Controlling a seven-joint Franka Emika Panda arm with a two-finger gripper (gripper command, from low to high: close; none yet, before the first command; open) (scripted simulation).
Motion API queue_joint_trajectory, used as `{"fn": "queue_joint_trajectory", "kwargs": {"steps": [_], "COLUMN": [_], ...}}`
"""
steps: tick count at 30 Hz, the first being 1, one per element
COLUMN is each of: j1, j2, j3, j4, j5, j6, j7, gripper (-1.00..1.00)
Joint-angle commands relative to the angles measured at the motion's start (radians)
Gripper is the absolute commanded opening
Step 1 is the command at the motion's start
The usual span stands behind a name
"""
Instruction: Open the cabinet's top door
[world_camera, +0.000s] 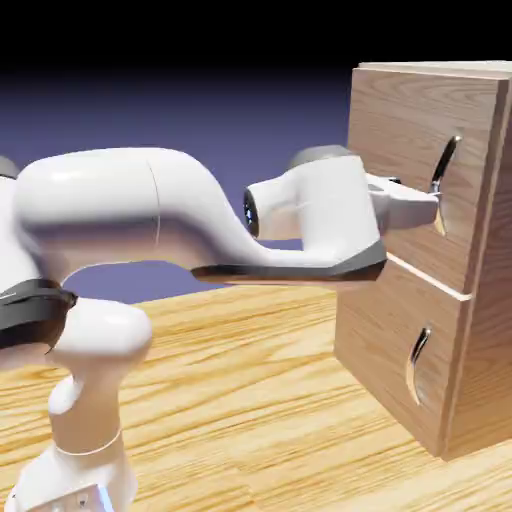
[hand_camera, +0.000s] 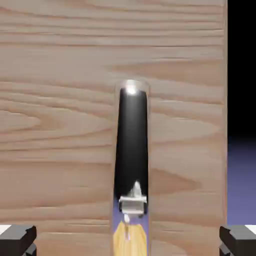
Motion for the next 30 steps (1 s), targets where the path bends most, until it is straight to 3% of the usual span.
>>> {"fn": "queue_joint_trajectory", "kwargs": {"steps": [1, 5, 6, 30], "j1": [0.034, 0.149, 0.149, -0.669], "j2": [0.010, 0.045, 0.045, 0.093], "j3": [-0.022, -0.095, -0.095, 0.655], "j4": [0.025, 0.108, 0.108, -0.393], "j5": [-0.003, -0.012, -0.012, 0.492], "j6": [-0.003, -0.015, -0.015, -0.344], "j7": [0.002, 0.007, 0.007, 0.008], "gripper": [0.00, 0.00, -1.00, -1.00]}}
